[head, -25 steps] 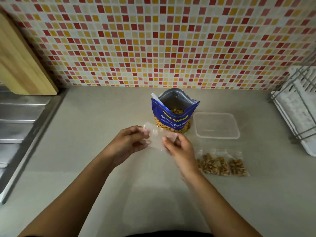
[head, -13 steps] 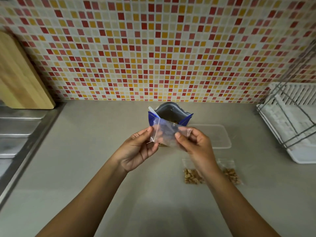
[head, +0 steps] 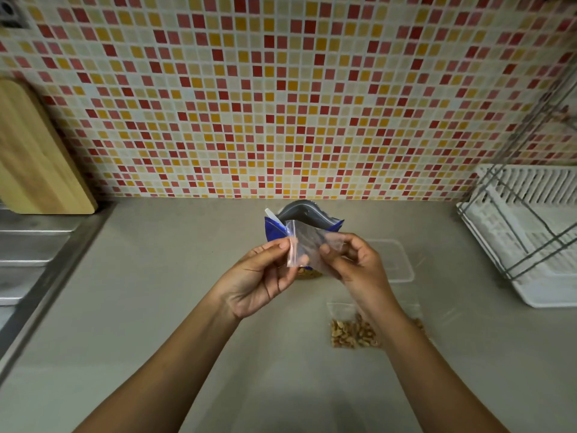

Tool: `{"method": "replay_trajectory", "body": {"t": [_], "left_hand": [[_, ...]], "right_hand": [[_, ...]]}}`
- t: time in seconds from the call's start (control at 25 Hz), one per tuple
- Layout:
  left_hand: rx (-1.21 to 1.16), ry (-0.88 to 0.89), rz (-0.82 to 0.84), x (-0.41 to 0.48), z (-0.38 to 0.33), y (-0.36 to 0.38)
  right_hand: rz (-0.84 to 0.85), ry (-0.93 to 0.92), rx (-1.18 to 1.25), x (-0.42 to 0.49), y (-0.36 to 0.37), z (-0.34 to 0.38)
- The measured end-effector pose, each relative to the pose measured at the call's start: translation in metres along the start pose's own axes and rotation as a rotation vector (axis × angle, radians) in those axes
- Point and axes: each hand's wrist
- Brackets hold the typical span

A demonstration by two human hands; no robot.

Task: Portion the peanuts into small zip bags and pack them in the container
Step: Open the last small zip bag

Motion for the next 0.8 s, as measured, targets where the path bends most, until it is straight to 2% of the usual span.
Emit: {"method": "replay_trajectory", "body": {"t": [0.12, 0.2, 0.28, 0.32, 0.36, 0.4, 0.48, 0.52, 0.56, 0.6, 0.72, 0.8], "left_hand": [[0.048, -0.026, 0.050, 0.000, 0.004, 0.003], [-0.021, -0.045, 0.054, 0.000, 0.010, 0.008], [-0.034, 0.002, 0.003, 0.000, 0.011, 0.013], [0.043, 0.074, -0.050, 0.000, 0.007, 0.013], [0.195, 0.158, -0.104, 0.001, 0.002, 0.013], [0.466, 0.258, -0.169, 0.002, -0.004, 0.012], [1.176, 0.451, -0.331, 0.003, -0.015, 0.007], [1.414, 0.517, -0.374, 0.005, -0.018, 0.007], [1.501, 0.562, -0.393, 0.006, -0.019, 0.009], [1.490, 0.580, -0.396, 0.006, -0.021, 0.010], [1.185, 0.514, -0.344, 0.007, -0.026, 0.015], [1.158, 0.486, -0.346, 0.008, -0.029, 0.019]], "right_hand": [[0.015, 0.014, -0.017, 0.005, 0.000, 0.004], [0.056, 0.015, -0.029, 0.005, 0.004, 0.005], [0.060, 0.009, -0.043, 0.005, 0.005, 0.003], [0.030, 0.010, -0.048, 0.005, 0.002, 0.003], [-0.008, 0.010, -0.047, 0.006, -0.002, 0.004], [-0.036, 0.003, -0.046, 0.006, -0.007, 0.005], [-0.040, -0.024, -0.071, 0.007, -0.014, 0.011], [-0.024, -0.041, -0.092, 0.008, -0.015, 0.014], [-0.009, -0.054, -0.111, 0.008, -0.015, 0.017], [-0.008, -0.061, -0.123, 0.008, -0.014, 0.020], [-0.043, -0.048, -0.129, 0.012, -0.016, 0.026], [-0.003, -0.024, -0.042, 0.014, -0.020, 0.031]]}}
Point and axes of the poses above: each hand's wrist, its own x-axis towards the middle knuckle, its own y-axis out of the palm, z = x × y, and after that the axes turned 11 degrees about -x, right-handed
